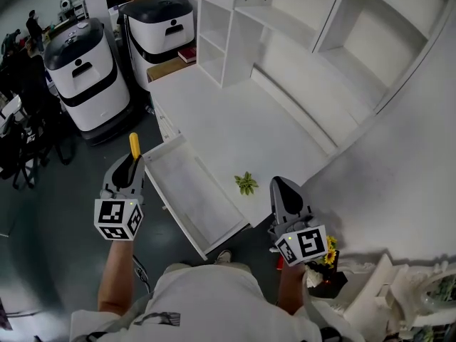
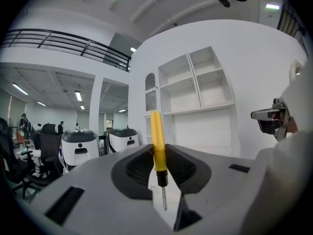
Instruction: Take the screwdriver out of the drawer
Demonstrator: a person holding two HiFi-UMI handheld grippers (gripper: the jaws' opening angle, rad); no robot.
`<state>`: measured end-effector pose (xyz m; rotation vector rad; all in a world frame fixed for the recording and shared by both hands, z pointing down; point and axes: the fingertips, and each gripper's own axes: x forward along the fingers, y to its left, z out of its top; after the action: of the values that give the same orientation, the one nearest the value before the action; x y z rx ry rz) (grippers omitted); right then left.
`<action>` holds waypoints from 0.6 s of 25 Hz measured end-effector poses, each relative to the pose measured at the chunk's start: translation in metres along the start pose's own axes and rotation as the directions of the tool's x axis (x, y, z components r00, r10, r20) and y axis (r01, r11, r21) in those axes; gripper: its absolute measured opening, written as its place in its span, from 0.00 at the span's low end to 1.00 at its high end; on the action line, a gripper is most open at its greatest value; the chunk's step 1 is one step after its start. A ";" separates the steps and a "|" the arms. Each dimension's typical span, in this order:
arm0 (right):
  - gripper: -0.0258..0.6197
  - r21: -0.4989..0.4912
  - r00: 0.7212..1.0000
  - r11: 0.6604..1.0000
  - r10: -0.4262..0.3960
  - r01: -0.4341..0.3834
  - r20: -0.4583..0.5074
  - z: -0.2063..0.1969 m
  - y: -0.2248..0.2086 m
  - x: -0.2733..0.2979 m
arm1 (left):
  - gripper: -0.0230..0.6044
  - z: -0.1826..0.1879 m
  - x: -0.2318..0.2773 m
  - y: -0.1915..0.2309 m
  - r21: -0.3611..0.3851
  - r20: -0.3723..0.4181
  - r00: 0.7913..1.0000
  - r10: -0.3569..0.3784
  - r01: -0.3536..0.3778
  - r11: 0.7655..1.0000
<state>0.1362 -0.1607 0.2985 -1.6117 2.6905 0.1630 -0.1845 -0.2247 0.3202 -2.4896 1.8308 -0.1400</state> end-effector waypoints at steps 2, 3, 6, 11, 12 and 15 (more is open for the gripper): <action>0.05 -0.008 1.000 1.000 -0.011 0.011 0.005 0.004 -0.003 0.001 | 0.17 0.018 -0.008 0.005 0.015 0.040 0.999 0.006 -0.007 1.000; 0.05 -0.012 1.000 1.000 -0.018 0.018 0.009 0.007 -0.004 0.001 | 0.17 0.028 -0.012 0.008 0.020 0.061 0.998 0.010 -0.012 1.000; 0.05 -0.023 0.999 0.999 -0.038 0.039 0.025 0.016 -0.007 0.001 | 0.17 0.054 -0.027 0.018 0.031 0.128 0.991 0.026 -0.031 0.999; 0.05 -0.044 0.996 0.997 -0.066 0.068 0.053 0.033 -0.011 -0.003 | 0.17 0.085 -0.057 0.033 0.041 0.226 0.971 0.084 -0.096 0.994; 0.05 -0.049 0.996 0.996 -0.072 0.075 0.058 0.036 -0.012 -0.005 | 0.17 0.089 -0.062 0.035 0.042 0.239 0.966 0.094 -0.107 0.993; 0.05 -0.053 0.993 0.994 -0.094 0.098 0.069 0.041 -0.015 -0.013 | 0.17 0.097 -0.076 0.040 0.040 0.269 0.957 0.110 -0.125 0.991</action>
<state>0.1529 -0.1528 0.2567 -1.7144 2.5760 0.2892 -0.2354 -0.1659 0.2163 -2.2266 1.8270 0.1398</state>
